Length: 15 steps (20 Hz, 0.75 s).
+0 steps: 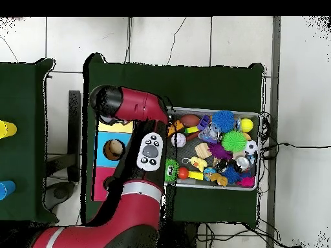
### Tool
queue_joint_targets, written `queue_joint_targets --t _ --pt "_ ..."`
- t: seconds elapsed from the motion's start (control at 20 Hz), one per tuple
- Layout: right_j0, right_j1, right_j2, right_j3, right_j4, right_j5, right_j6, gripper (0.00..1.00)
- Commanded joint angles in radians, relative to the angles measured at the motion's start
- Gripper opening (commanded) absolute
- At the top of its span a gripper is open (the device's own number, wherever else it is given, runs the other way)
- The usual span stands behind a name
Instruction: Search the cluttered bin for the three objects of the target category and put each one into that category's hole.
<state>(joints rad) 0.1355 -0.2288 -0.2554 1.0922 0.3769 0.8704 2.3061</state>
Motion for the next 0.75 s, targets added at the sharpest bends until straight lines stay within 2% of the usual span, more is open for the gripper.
queue_joint_targets --t 0.05,0.35,0.75 --pt "-0.080 -0.060 0.036 0.044 -0.057 -0.004 0.013 1.00" --pt "-0.085 -0.024 0.027 0.001 -0.085 -0.047 -0.004 1.00" --pt "-0.094 -0.023 0.045 0.027 -0.082 -0.084 -0.012 1.00"
